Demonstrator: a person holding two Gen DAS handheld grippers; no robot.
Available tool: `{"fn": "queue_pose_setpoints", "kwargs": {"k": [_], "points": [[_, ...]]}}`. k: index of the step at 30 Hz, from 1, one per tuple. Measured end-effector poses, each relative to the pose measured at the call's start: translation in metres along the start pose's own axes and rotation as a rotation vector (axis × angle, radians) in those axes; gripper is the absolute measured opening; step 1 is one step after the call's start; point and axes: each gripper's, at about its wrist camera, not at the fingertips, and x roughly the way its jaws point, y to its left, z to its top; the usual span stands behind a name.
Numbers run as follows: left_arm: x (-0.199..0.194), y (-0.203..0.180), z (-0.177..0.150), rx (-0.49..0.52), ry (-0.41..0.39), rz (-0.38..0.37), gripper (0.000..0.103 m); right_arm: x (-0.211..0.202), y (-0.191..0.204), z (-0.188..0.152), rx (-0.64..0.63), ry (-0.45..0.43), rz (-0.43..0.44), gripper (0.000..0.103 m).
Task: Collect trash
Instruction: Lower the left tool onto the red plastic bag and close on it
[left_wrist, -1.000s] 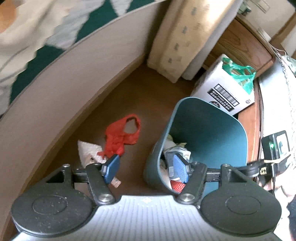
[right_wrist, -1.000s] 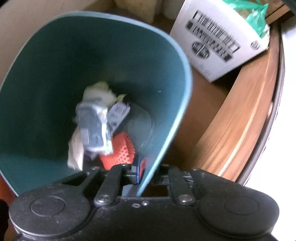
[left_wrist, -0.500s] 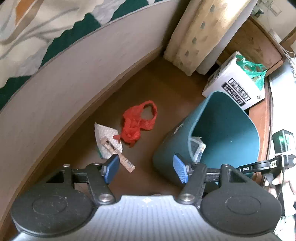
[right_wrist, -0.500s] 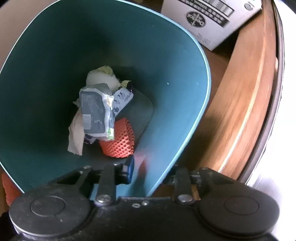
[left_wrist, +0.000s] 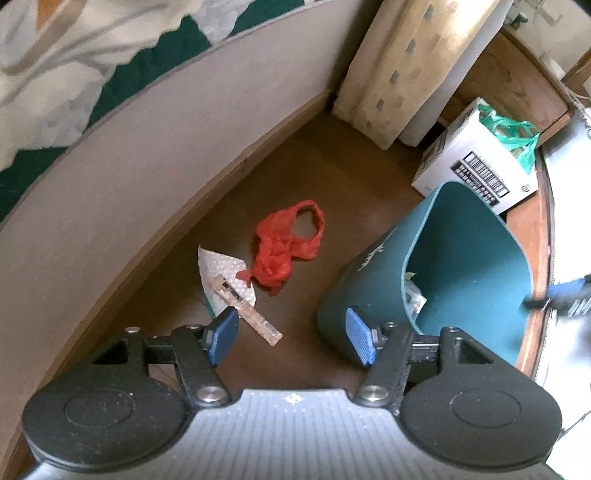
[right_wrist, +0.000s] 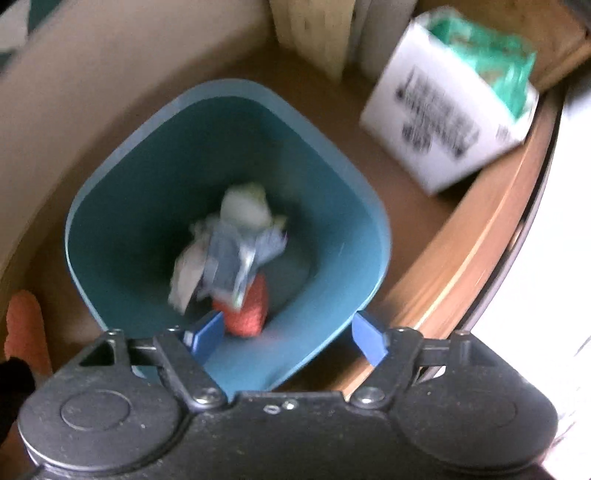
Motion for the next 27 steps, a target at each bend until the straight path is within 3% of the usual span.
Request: {"fn": "queue_pose_setpoints", "kwargs": {"k": [4,8,10,14,15,18,22,27], "points": [[0.015,0.001,-0.001,0.013,-0.003,0.02,0.063,0.001,-0.017,0.029,-0.042,-0.115,-0.009,0.077],[0.043,0.008,0.0,0.037,0.005,0.056,0.063,0.03,-0.027,0.049,-0.094,-0.126,-0.036,0.073],[0.064,0.017,0.001,0.019,0.037,0.074,0.063,0.046,-0.026,0.054,-0.131,-0.106,-0.036,0.06],[0.108,0.034,0.002,-0.031,0.094,0.088,0.063,0.071,-0.01,0.061,-0.266,-0.1,-0.067,0.044],[0.119,0.037,0.002,-0.035,0.106,0.092,0.063,0.075,-0.007,0.064,-0.298,-0.098,-0.081,0.031],[0.149,0.037,0.007,-0.026,0.127,0.094,0.063,0.083,-0.003,0.066,-0.355,-0.084,-0.043,0.014],[0.189,0.029,0.025,0.035,0.115,0.055,0.063,0.086,0.008,0.059,-0.445,-0.099,-0.075,0.014],[0.25,0.028,0.042,0.091,0.159,0.031,0.063,0.099,0.01,0.074,-0.529,0.002,-0.049,0.012]]}}
